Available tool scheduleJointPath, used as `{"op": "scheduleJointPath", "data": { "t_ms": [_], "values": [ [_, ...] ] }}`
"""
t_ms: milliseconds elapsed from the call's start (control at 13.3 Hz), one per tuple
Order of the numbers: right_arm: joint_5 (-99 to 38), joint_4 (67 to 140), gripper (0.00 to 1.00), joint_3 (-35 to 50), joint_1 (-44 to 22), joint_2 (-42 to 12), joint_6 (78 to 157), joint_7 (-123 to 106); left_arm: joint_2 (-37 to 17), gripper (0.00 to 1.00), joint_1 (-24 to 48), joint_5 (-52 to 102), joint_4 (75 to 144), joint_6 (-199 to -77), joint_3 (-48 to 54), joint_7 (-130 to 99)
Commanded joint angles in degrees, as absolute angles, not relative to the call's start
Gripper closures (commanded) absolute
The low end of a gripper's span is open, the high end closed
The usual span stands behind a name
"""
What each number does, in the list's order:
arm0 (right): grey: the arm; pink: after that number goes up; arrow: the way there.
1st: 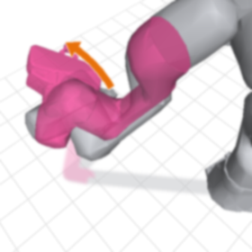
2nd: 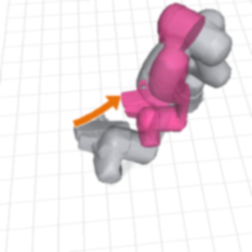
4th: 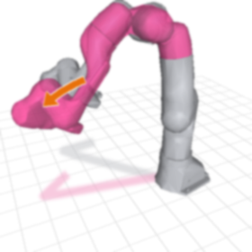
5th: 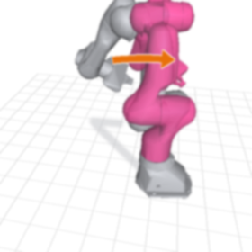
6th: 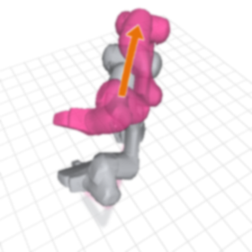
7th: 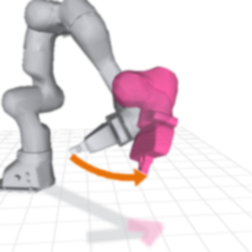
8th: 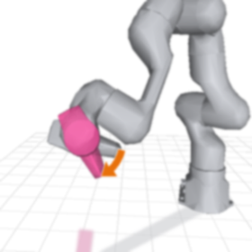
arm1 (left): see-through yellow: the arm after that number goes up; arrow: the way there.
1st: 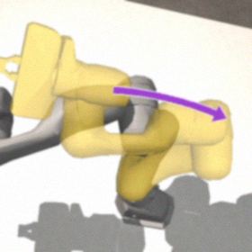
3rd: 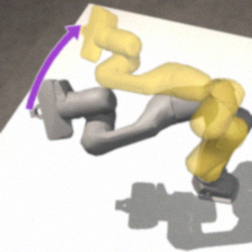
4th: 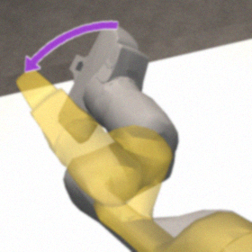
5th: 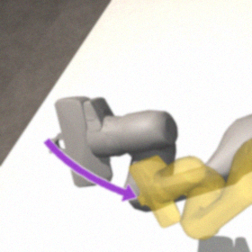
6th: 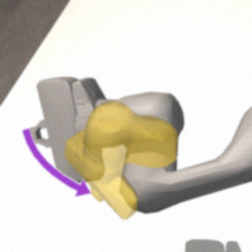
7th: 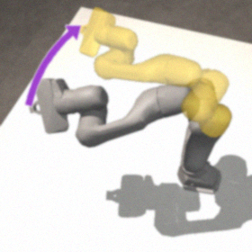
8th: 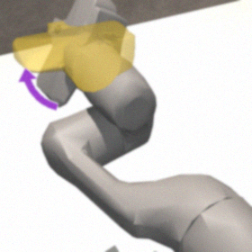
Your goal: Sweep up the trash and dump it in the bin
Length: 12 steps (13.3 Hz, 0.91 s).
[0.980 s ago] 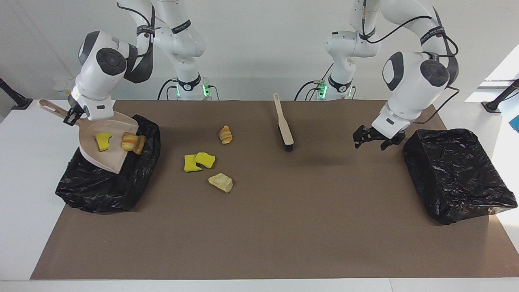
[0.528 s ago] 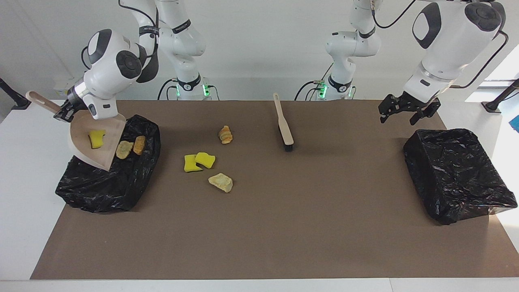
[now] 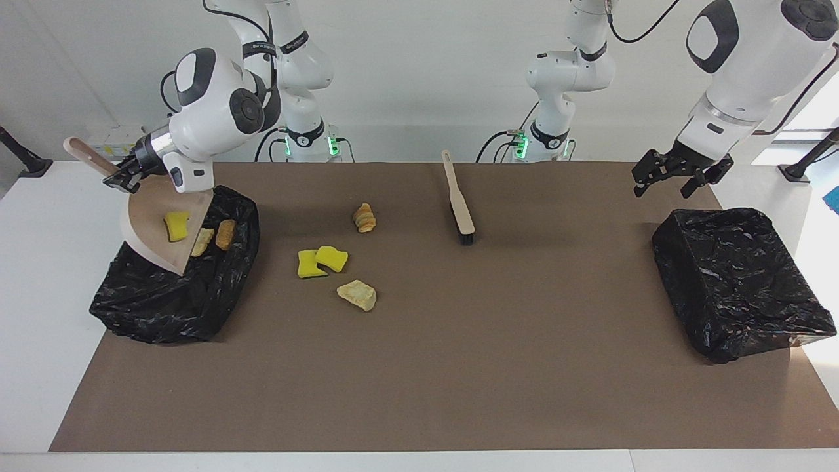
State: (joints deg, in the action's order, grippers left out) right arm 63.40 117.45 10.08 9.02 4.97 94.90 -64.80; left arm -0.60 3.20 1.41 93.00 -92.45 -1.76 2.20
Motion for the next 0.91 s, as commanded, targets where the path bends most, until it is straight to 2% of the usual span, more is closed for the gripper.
{"op": "scheduleJointPath", "data": {
  "t_ms": [0,302,453,830],
  "values": [
    [65.7,117.7,1.00,10.3,8.4,5.1,93.5,-64.1,0.4,0.00,2.9,1.0,94.5,-93.8,-1.5,2.6],
    [67.2,117.3,1.00,10.3,5.7,3.4,91.3,-65.3,0.3,0.00,3.2,1.0,94.4,-94.9,-1.5,1.6],
    [73.7,118.6,1.00,10.3,2.7,3.3,91.8,-65.4,0.3,0.00,3.3,0.9,94.3,-94.4,-1.4,2.1],
    [74.0,119.3,1.00,10.3,1.9,3.1,91.7,-65.6,0.4,0.00,2.7,0.8,93.3,-94.7,-1.4,2.0]
  ]
}}
